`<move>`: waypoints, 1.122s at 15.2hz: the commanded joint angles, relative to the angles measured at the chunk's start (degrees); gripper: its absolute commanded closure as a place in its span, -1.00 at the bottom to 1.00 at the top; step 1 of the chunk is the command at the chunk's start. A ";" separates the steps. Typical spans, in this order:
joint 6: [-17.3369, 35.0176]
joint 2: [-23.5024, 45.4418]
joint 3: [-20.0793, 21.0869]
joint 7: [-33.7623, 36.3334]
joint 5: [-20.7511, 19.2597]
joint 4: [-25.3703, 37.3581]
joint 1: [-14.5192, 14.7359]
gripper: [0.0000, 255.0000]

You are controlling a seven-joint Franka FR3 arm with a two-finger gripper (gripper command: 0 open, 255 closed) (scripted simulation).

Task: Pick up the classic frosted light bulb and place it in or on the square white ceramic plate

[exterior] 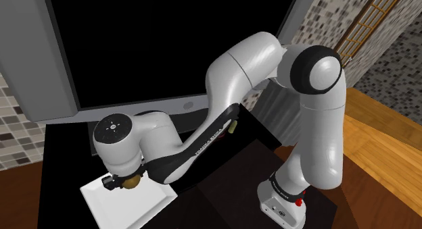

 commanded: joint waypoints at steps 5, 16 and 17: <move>2.61 3.30 -2.11 2.42 -3.03 0.03 1.52 1.00; 3.08 4.03 -2.56 2.87 -3.63 0.17 1.85 -1.00; 3.08 4.03 -2.56 2.87 -3.63 0.17 1.85 -1.00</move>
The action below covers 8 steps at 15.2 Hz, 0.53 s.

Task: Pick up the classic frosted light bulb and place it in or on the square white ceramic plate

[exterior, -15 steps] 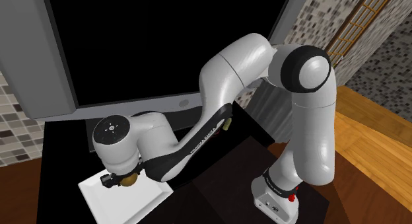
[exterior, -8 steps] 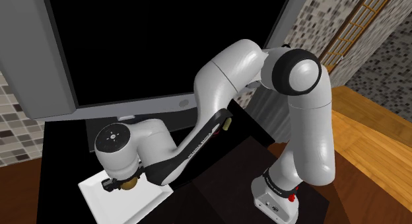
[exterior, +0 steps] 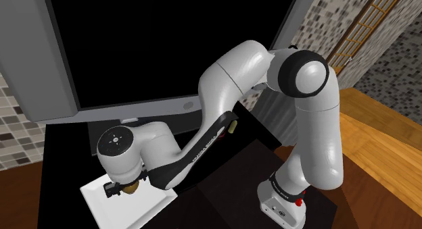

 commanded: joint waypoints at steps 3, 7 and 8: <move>0.00 0.00 0.00 0.00 0.00 0.00 0.00 -1.00; -4.13 -5.11 3.51 -2.62 4.61 -0.25 -1.57 -1.00; -4.13 -5.11 3.51 -2.62 4.61 -0.25 -1.57 -1.00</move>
